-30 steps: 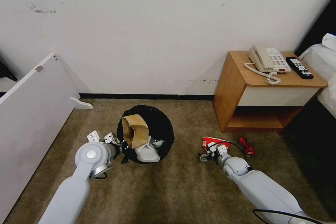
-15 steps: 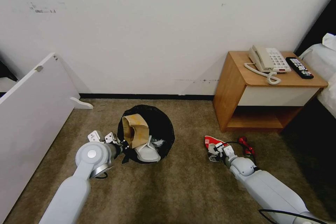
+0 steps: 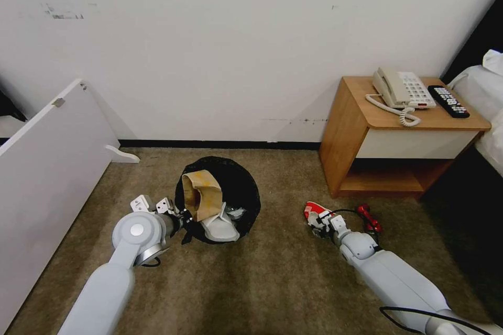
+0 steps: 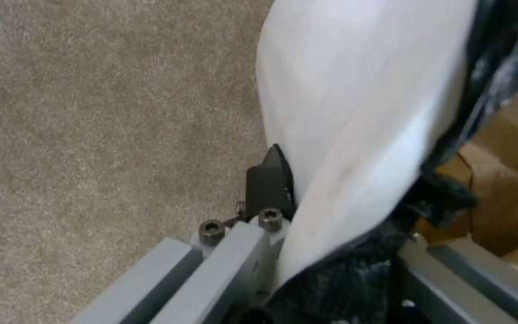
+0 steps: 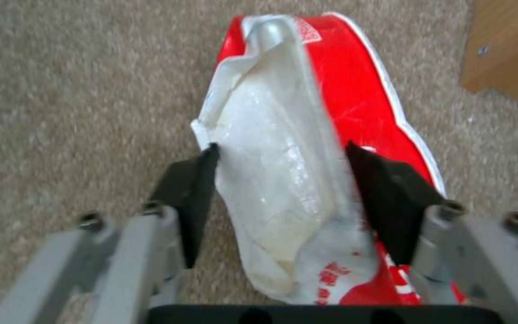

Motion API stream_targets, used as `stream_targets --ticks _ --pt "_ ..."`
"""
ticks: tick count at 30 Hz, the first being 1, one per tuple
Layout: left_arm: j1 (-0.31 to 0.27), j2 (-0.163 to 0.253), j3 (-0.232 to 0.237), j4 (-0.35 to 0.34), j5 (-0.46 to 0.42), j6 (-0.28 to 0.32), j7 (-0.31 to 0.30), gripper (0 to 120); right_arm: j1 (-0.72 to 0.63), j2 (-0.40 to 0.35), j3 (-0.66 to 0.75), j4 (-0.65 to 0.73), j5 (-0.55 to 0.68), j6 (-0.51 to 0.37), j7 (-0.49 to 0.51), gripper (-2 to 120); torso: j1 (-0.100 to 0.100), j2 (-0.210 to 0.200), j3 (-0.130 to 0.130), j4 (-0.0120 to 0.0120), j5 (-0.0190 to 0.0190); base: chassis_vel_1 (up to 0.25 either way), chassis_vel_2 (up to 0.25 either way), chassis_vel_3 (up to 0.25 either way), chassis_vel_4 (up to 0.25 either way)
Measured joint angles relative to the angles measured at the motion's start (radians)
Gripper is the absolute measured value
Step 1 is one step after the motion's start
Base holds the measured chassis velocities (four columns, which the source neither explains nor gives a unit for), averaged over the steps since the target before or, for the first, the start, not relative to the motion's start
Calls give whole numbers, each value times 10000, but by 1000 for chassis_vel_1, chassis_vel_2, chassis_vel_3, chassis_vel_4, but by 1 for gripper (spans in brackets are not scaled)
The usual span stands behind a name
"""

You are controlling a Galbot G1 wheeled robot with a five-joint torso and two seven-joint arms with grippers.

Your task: Pick up the trash bin, then pick up the garbage from the floor and place it into the trash bin.

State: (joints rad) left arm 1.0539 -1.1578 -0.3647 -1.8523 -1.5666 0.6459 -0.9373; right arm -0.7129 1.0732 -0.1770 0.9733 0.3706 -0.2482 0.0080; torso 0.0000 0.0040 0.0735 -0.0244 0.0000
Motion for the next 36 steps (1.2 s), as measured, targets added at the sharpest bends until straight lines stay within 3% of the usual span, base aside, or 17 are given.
stream_targets --ticks 11,14,28,36 --pt "17 -53 22 41 74 -8 61 0 -3 -37 -10 79 104 108 44 7 0 0 0 0 0 0 0 0 0" --pt "16 -54 24 42 78 -10 68 0 -37 -61 -2 84 112 108 56 0 0 0 0 -1 -1 0 0 0 0" --pt "-8 -29 29 56 82 -6 88 0 -215 -291 14 546 573 -154 254 0 0 0 0 1 3 0 0 0 0" --pt "-14 75 142 5 8 103 101 0 -808 -1386 301 3065 1490 -510 931 0 0 0 0 0 2 0 0 0 0"
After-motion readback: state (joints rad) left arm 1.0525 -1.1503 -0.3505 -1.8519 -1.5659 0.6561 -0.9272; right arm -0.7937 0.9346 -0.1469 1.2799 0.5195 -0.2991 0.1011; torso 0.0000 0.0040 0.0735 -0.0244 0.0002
